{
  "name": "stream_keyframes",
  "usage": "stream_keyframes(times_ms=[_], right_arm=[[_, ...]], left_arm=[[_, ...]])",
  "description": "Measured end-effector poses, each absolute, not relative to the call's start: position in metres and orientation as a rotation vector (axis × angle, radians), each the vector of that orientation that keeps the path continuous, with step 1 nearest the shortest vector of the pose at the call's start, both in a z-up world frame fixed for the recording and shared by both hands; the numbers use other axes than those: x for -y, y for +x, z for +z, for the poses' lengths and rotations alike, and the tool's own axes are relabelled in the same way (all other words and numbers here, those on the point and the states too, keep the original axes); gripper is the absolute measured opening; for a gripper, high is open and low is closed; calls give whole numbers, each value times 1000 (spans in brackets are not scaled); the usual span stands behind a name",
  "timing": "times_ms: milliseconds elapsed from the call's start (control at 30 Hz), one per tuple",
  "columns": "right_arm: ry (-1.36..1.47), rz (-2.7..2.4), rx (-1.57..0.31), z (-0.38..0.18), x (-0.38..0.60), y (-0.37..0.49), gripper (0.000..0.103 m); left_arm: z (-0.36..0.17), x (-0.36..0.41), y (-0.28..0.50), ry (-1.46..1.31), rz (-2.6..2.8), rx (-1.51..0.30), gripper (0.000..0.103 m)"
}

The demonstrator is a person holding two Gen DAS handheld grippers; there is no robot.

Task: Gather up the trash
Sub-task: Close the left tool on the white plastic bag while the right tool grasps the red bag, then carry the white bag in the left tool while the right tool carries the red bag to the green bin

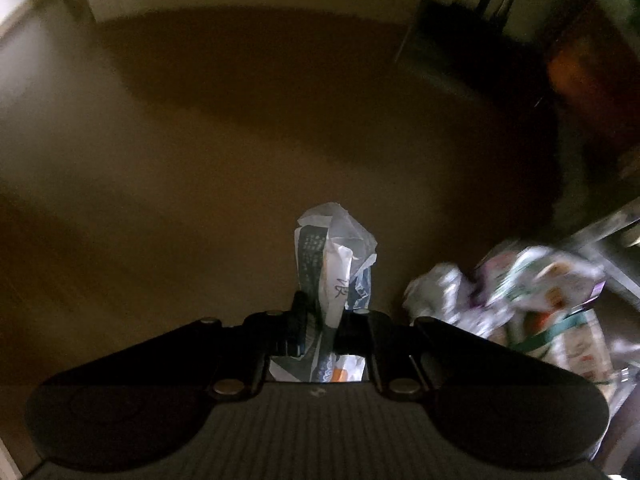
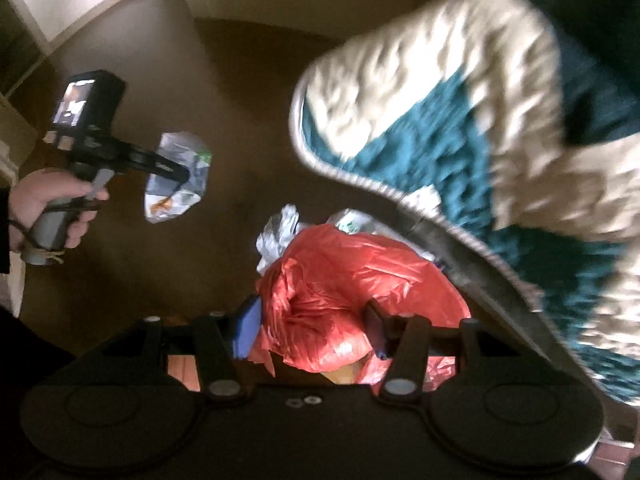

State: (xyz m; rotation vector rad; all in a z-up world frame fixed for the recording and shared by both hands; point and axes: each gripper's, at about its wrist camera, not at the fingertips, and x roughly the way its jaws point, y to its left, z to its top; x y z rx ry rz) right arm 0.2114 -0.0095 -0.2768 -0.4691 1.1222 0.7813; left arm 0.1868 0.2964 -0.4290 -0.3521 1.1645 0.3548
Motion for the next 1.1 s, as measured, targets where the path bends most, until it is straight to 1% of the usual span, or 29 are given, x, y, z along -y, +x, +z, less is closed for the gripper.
stream_keyframes(times_ms=[167,433,633,800,933,1100], right_arm=[[-437,752,-1009,-201,31,194,53],[-363,703,-815,-81,59,178,53],[-319,671,-634,13,84,174,53],[-286,657,-492,85,107,177,53],[-297,622,-413,120,115,195,53],[-327,553,-381,143,121,237,53]], left_arm=[[-337,-293,188,-342,292,-1032,10],[-199,-268,184,-262,182,-838,10],[-103,-223,186,-221,79,-716,10],[-29,-187,203,-202,-12,-633,10],[30,-164,218,-196,-80,-578,10],[91,-130,254,-154,-135,-511,10]])
